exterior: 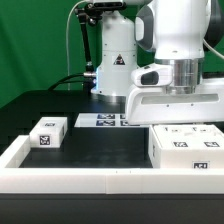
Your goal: Assemble cabinet
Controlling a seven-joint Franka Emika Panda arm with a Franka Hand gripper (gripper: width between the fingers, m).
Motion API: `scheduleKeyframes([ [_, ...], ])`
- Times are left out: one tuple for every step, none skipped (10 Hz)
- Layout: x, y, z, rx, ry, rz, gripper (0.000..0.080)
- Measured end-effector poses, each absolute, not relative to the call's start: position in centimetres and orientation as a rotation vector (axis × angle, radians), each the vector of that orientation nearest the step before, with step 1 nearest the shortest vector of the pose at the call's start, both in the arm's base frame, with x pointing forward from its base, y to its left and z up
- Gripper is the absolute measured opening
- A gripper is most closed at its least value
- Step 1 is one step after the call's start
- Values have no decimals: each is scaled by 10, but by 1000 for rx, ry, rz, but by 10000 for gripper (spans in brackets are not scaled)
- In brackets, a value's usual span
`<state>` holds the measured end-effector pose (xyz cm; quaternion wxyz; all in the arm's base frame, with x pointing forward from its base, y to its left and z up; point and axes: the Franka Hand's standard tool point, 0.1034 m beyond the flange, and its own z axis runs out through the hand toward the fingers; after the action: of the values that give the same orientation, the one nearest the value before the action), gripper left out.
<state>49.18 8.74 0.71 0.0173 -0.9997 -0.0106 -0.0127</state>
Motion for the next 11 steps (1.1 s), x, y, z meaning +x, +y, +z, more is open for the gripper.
scheduleKeyframes([
  [489, 88, 6, -3109, -39, -22, 207],
  [489, 88, 6, -3109, -39, -21, 206],
  [488, 88, 6, -3109, -41, -21, 205],
  [488, 88, 6, -3109, -44, -21, 205],
  [488, 88, 6, -3109, -44, -21, 204],
  [488, 88, 6, -3109, -44, -21, 204],
  [488, 88, 7, -3109, -47, -20, 204],
  [489, 88, 16, -3112, -72, -7, 204],
  [490, 88, 29, -3115, -79, -2, 204],
  [491, 88, 40, -3118, -102, 1, 204],
  [494, 88, 52, -3118, -122, -11, 204],
])
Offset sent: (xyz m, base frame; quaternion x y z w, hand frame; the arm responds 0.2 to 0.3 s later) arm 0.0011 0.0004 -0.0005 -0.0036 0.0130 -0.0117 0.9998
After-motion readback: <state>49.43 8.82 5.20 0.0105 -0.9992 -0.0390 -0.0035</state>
